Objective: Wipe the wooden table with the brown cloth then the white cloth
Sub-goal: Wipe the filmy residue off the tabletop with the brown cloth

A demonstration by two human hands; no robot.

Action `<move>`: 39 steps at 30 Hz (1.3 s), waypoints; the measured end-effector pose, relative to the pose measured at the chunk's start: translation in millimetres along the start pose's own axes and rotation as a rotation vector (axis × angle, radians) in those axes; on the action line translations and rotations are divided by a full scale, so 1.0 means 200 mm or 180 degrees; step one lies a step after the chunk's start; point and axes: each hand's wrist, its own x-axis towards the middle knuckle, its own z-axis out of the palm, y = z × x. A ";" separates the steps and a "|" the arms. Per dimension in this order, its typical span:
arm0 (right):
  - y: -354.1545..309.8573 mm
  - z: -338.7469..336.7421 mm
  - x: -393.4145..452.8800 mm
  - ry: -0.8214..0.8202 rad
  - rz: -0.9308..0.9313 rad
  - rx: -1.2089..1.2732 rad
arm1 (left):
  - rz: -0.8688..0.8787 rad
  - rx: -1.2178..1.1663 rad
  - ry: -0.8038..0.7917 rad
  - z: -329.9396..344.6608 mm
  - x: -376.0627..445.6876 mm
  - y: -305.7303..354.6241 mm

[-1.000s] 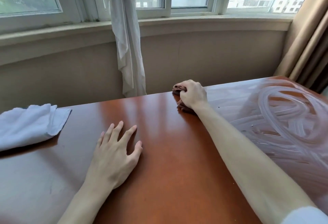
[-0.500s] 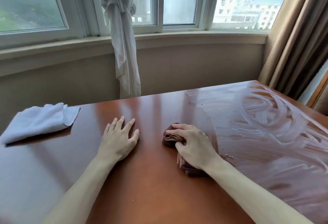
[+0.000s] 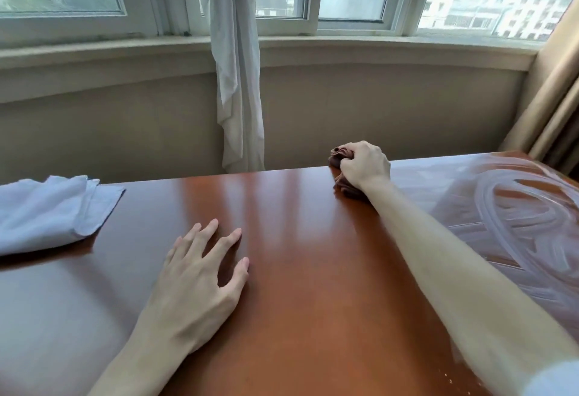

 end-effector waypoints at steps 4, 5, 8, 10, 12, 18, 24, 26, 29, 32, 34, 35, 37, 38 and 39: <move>-0.02 -0.01 -0.03 -0.0051 -0.0074 -0.0151 | -0.0046 -0.0030 -0.0095 -0.02 0.00 0.01; -0.02 -0.02 -0.10 -0.0058 -0.0121 -0.0180 | -0.0060 -0.0023 -0.0115 -0.02 -0.01 0.01; -0.05 -0.12 -0.37 -0.0110 -0.0259 -0.0129 | -0.0070 0.0004 -0.0218 -0.03 0.00 0.02; -0.06 -0.20 -0.61 -0.0180 -0.0463 -0.0162 | -0.0055 0.0054 -0.0262 -0.03 0.00 0.01; -0.05 -0.28 -0.86 -0.0265 -0.0615 -0.0157 | -0.0051 0.0119 -0.0287 -0.04 0.00 0.02; -0.02 -0.41 -1.36 -0.0327 -0.0753 -0.0165 | -0.0009 0.0204 -0.0359 -0.05 -0.01 0.02; -0.02 -0.41 -1.22 -0.0323 -0.0634 -0.0117 | 0.0022 0.0205 -0.0285 -0.04 -0.01 0.02; 0.01 -0.35 -1.02 -0.0242 -0.0510 -0.0168 | 0.0047 0.0193 -0.0275 -0.03 -0.01 0.01; 0.05 -0.25 -0.70 -0.0133 -0.0222 -0.0314 | 0.0070 0.0188 -0.0231 -0.02 -0.01 0.00; 0.08 -0.16 -0.40 -0.0005 -0.0036 -0.0296 | 0.0061 0.0157 -0.0183 -0.02 -0.01 -0.01; 0.09 -0.13 -0.22 0.0053 -0.0054 -0.0245 | 0.0063 0.0155 -0.0128 -0.01 0.00 -0.01; 0.10 -0.11 -0.15 0.0056 -0.0072 -0.0257 | 0.0061 0.0158 -0.0092 -0.01 0.00 -0.01; 0.11 -0.09 -0.03 0.0006 -0.0063 -0.0350 | 0.0061 0.0144 -0.0015 0.00 0.01 -0.01; 0.11 -0.09 0.00 -0.0045 -0.0046 -0.0393 | 0.0048 0.0133 -0.0007 0.00 0.01 -0.01; 0.11 -0.08 0.01 -0.0085 -0.0034 -0.0412 | 0.0029 0.0126 -0.0032 -0.01 0.00 -0.01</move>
